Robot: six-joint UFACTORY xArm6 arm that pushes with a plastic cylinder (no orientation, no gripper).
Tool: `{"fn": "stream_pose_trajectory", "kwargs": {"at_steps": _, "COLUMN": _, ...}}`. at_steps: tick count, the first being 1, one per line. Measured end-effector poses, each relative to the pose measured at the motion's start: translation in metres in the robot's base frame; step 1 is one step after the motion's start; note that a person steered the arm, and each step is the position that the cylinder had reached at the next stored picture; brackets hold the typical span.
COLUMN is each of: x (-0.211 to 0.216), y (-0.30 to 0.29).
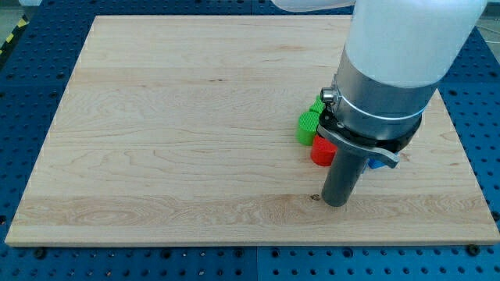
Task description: Move the blue blocks to the right of the red star
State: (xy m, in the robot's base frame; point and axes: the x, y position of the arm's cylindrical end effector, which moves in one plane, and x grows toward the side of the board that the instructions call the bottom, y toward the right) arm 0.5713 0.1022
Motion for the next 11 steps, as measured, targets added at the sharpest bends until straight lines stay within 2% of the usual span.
{"fn": "stream_pose_trajectory", "kwargs": {"at_steps": 5, "x": -0.039, "y": 0.003}}
{"fn": "stream_pose_trajectory", "kwargs": {"at_steps": 10, "x": -0.055, "y": 0.061}}
{"fn": "stream_pose_trajectory", "kwargs": {"at_steps": 11, "x": -0.056, "y": 0.044}}
